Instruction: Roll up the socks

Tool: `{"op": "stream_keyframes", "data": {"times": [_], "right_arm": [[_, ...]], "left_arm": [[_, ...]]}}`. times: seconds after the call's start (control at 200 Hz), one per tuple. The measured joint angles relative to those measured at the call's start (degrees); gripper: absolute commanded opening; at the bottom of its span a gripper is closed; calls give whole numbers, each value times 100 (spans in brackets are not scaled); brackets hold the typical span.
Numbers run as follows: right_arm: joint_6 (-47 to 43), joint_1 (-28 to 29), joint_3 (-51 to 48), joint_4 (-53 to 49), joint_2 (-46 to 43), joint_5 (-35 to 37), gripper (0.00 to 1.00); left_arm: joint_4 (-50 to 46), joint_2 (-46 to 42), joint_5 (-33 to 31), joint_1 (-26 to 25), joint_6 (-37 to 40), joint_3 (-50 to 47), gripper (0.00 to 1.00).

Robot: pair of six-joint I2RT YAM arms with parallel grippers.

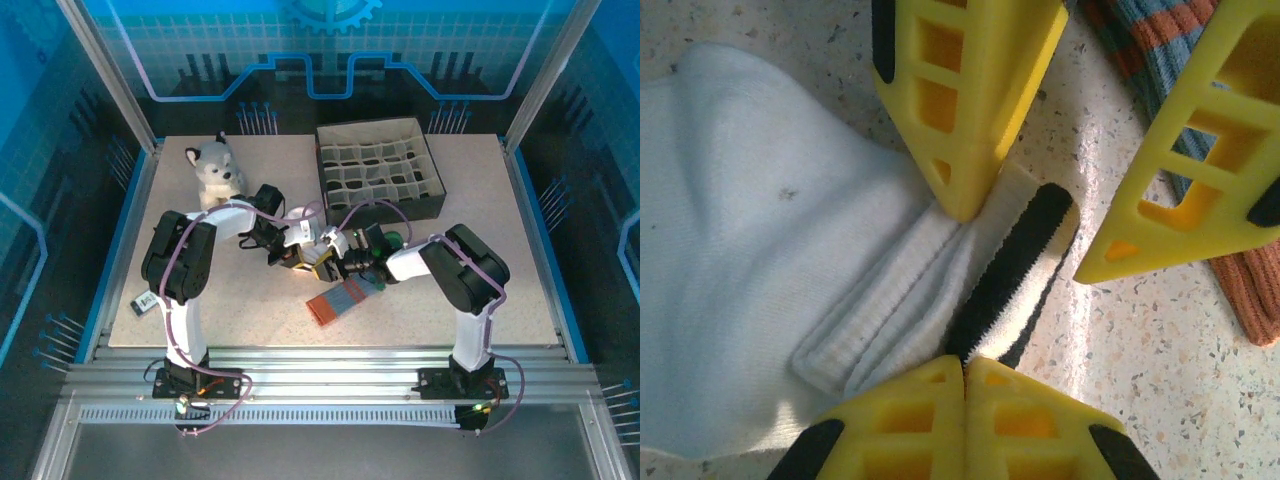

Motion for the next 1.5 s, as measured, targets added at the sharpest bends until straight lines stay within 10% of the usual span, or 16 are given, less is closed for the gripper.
{"op": "stream_keyframes", "data": {"times": [0.365,0.555,0.765,1.081,1.501], "right_arm": [[-144,7,35,61,70,-63,38],[-214,42,223,-125,166,-61,0],[-138,44,599,-835,166,74,0],[-136,37,1246,-2411,133,155,0],[-28,-131,1878,-4378,133,-103,0]], "left_arm": [[-127,63,-2,15,-2,105,0],[-144,66,-7,28,-2,107,0],[63,9,-24,85,-52,-22,2],[1646,-1298,-175,72,28,-1685,35],[4463,-2756,-1255,-748,409,-3921,27]]}}
